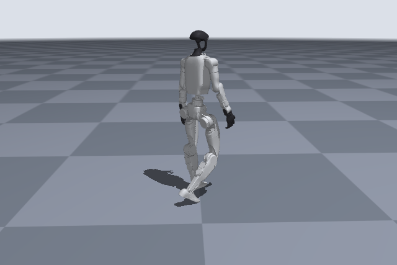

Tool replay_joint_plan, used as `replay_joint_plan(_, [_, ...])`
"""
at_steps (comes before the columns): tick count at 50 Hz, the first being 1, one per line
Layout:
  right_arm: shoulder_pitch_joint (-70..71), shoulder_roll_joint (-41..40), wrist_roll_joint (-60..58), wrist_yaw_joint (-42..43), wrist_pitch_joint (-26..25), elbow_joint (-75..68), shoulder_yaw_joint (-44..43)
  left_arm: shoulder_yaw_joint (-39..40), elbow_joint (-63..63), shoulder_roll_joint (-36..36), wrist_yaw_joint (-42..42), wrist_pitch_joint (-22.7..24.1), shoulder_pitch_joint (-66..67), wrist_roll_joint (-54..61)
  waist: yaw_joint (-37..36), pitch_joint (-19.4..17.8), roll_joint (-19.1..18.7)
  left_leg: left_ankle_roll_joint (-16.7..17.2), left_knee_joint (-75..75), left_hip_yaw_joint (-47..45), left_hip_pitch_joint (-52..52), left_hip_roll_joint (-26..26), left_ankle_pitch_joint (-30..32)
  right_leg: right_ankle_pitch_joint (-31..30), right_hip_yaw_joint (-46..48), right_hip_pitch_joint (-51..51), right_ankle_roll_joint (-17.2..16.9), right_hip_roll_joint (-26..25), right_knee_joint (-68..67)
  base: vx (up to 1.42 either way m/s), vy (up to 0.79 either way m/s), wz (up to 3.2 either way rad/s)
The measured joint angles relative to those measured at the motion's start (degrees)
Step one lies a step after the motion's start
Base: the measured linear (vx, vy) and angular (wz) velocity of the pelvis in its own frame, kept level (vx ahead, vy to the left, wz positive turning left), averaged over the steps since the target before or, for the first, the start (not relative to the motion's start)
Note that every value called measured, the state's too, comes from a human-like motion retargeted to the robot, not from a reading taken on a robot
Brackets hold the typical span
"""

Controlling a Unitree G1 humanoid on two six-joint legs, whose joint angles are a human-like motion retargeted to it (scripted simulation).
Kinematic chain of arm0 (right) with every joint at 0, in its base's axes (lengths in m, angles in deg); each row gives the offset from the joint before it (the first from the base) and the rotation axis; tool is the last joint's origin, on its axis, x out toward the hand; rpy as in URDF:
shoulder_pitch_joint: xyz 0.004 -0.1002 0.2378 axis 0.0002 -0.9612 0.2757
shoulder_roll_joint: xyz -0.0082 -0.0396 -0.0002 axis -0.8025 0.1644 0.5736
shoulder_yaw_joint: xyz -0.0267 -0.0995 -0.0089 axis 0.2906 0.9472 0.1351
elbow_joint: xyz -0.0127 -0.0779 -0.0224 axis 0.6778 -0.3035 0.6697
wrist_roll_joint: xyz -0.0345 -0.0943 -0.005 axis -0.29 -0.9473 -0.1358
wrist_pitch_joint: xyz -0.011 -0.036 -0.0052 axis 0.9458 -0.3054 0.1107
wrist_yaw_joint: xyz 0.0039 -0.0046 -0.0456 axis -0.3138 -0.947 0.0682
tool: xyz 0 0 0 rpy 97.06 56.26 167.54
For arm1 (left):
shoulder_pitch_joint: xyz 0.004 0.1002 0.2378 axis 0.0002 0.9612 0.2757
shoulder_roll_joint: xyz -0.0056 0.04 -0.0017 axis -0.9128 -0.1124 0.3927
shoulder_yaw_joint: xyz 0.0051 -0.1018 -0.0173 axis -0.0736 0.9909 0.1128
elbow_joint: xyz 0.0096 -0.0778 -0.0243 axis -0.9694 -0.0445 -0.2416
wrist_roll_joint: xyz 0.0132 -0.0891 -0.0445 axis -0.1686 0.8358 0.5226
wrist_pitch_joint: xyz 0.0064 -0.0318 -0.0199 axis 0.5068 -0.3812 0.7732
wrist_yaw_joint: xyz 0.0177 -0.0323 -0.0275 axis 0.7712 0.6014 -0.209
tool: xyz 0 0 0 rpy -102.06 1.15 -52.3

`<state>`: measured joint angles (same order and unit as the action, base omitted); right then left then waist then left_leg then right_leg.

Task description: Sport exercise

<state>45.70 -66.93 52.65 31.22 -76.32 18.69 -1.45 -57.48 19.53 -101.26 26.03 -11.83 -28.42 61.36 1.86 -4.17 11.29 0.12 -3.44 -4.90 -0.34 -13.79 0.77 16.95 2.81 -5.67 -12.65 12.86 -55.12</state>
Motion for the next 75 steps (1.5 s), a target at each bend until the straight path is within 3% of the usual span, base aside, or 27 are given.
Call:
replay_joint_plan(5, [0.3,0.7,0.3,0.8,0.0,-0.1,-1.0,2.0,0.2,-0.5,1.1,0.6,-0.3,0.4,-1.5,-0.5,-2.4,3.7,0.2,-2.1,-6.2,2.5,3.0,8.0,0.7,4.5,3.5,-4.3,17.1,-0.61,-0.14,0.07])
replay_joint_plan(8, [0.9,1.5,0.5,0.8,0.1,-0.2,-1.3,2.2,-0.3,0.0,1.5,1.1,-1.4,0.5,-1.4,-1.5,-4.5,4.5,1.8,-4.5,-9.5,5.6,0.3,8.1,3.8,3.7,5.4,-5.7,23.3,-0.65,-0.15,0.24])
replay_joint_plan(10, [-1.7,1.1,0.5,1.7,0.8,-0.3,-1.3,1.3,-1.1,2.4,2.0,1.9,0.7,0.5,0.2,-1.4,-4.4,3.6,8.5,-6.8,-12.5,5.8,-2.7,9.3,5.9,1.3,5.6,-3.7,21.3,-0.66,-0.13,0.57])
replay_joint_plan(15, [-0.6,3.2,0.6,1.4,0.7,-1.4,-1.9,0.1,-1.3,1.9,1.3,1.7,-2.6,0.4,0.3,-1.8,-8.5,0.4,41.0,-11.0,-18.0,16.0,-17.5,3.2,7.2,0.2,6.5,-8.9,29.5,-0.55,-0.06,0.08])
replay_joint_plan(18, [-1.9,3.7,-0.2,1.4,0.6,-2.1,-1.8,-0.5,-1.9,2.1,1.0,1.7,-2.8,0.6,0.1,-1.7,-13.3,-0.6,60.8,-8.6,-17.2,23.9,-23.3,-0.2,7.9,-0.4,8.2,-14.8,32.3,-0.5,-0.01,-0.07])
replay_joint_plan(22, [-3.3,4.1,-1.7,1.8,0.1,-2.9,-1.5,-0.8,-3.2,3.0,0.9,1.6,-3.1,1.0,0.4,-0.3,-18.9,1.8,71.6,-3.6,-10.7,28.3,-21.6,-5.9,8.8,-2.0,9.9,-21.6,37.4,-0.46,0.02,-0.05])
replay_joint_plan(27, [-3.2,3.7,-3.3,2.9,-0.1,-3.8,-0.9,-1.2,-5.2,4.6,1.4,1.6,-4.1,1.3,2.1,0.6,-21.0,6.7,63.3,2.4,-0.4,22.9,-17.0,-11.7,10.0,-5.1,10.3,-23.5,40.0,-0.46,0.04,0.03])
replay_joint_plan(30, [-2.4,3.0,-4.3,3.0,-0.3,-4.1,-0.2,-2.0,-6.3,5.4,1.8,1.6,-5.4,1.3,2.5,0.6,-19.8,5.8,53.7,4.0,3.9,18.8,-20.2,-13.3,10.9,-8.5,9.4,-21.5,37.8,-0.5,0.04,0.02])
replay_joint_plan(35, [-0.5,1.5,-5.6,2.1,-0.5,-3.2,1.0,-3.5,-7.2,6.2,2.7,1.5,-7.7,0.3,2.5,-1.2,-15.6,-0.1,38.6,2.8,7.1,13.5,-28.7,-16.2,10.2,-14.0,5.7,-16.6,34.7,-0.55,0.04,0.01])
replay_joint_plan(37, [0.9,1.0,-5.9,1.7,-0.5,-2.4,1.1,-3.9,-6.5,6.2,3.2,1.2,-9.2,-0.7,2.8,-1.5,-12.6,-2.0,30.7,2.1,7.4,10.3,-27.1,-17.7,7.4,-16.6,2.7,-14.0,35.5,-0.57,0.04,0.04])
replay_joint_plan(40, [1.1,0.5,-5.8,1.6,-0.1,-0.6,1.5,-4.5,-5.4,6.4,3.9,0.9,-8.9,-2.5,2.7,-3.0,-11.1,-3.5,28.1,0.8,6.0,9.4,-27.4,-15.9,6.4,-18.7,1.5,-12.8,34.7,-0.57,0.04,-0.12])
replay_joint_plan(43, [1.2,0.4,-5.5,1.4,0.1,0.6,1.4,-4.5,-3.5,6.2,4.1,0.2,-8.3,-4.0,3.3,-3.6,-9.5,-4.2,25.4,0.2,4.0,8.4,-25.7,-10.7,6.6,-20.2,2.5,-10.4,28.3,-0.53,0.03,-0.08])
replay_joint_plan(50, [-0.9,1.5,-3.3,0.8,0.4,1.9,0.7,-3.4,-1.1,4.7,3.6,-1.2,-4.7,-4.3,5.2,-2.8,-4.4,-3.9,21.2,-0.3,-0.5,3.3,-19.4,4.8,4.0,-17.7,7.0,-0.8,-5.5,-0.54,0.0,0.08])
replay_joint_plan(53, [-2.1,1.9,-2.0,1.0,0.4,1.6,-0.2,-2.8,-1.2,3.8,3.0,-1.1,-3.5,-4.0,4.8,-0.6,-2.2,-3.8,18.5,-0.9,-3.7,0.9,-14.9,5.7,1.3,-12.2,5.5,0.8,-11.5,-0.6,-0.04,0.1])
replay_joint_plan(57, [-2.5,2.2,-0.2,1.9,0.2,0.8,-1.6,-1.6,-1.2,2.3,2.8,-0.7,-3.6,-2.6,2.6,1.8,-1.7,-3.1,13.3,-3.0,-8.1,0.9,-8.6,4.9,-0.9,-3.9,3.0,-2.2,-3.2,-0.63,-0.07,-0.02])
replay_joint_plan(62, [-1.2,3.0,0.4,3.3,1.0,1.7,-2.2,0.1,-1.0,1.6,4.2,0.3,-5.2,-2.0,0.3,1.2,-6.0,1.2,18.2,-6.0,-17.6,6.8,-8.5,11.1,3.0,0.7,7.4,-7.4,17.0,-0.66,-0.11,-0.09])
replay_joint_plan(65, [-0.9,3.6,0.8,3.9,1.8,2.6,-2.0,-0.3,-1.5,2.0,4.4,1.1,-5.4,-1.8,0.6,0.1,-7.4,-0.1,28.0,-10.4,-22.0,11.0,-14.2,11.7,6.1,-0.4,8.7,-7.8,21.3,-0.64,-0.1,0.11])
replay_joint_plan(70, [-1.6,4.6,0.3,5.0,2.7,2.9,-1.3,-2.1,-2.5,2.7,4.2,1.6,-5.5,-2.5,0.5,-0.1,-12.6,-4.7,61.5,-11.9,-25.4,22.9,-23.9,7.2,8.3,-2.9,9.8,-13.7,26.7,-0.55,-0.06,-0.01])
replay_joint_plan(73, [-2.6,5.0,-0.8,5.4,2.6,2.4,-1.2,-3.0,-3.1,3.1,4.2,1.7,-5.7,-3.0,0.4,1.0,-16.1,-5.5,73.0,-10.5,-22.1,28.3,-24.7,3.5,9.7,-4.7,10.7,-17.8,30.5,-0.45,-0.03,0.0])
replay_joint_plan(75, [-3.0,5.2,-1.4,5.9,2.3,1.7,-1.4,-3.3,-3.5,3.6,4.4,1.7,-6.3,-3.0,0.7,1.9,-18.3,-4.3,75.8,-9.8,-18.5,30.4,-23.1,0.7,10.9,-5.7,11.1,-20.3,33.9,-0.39,-0.01,0.14])
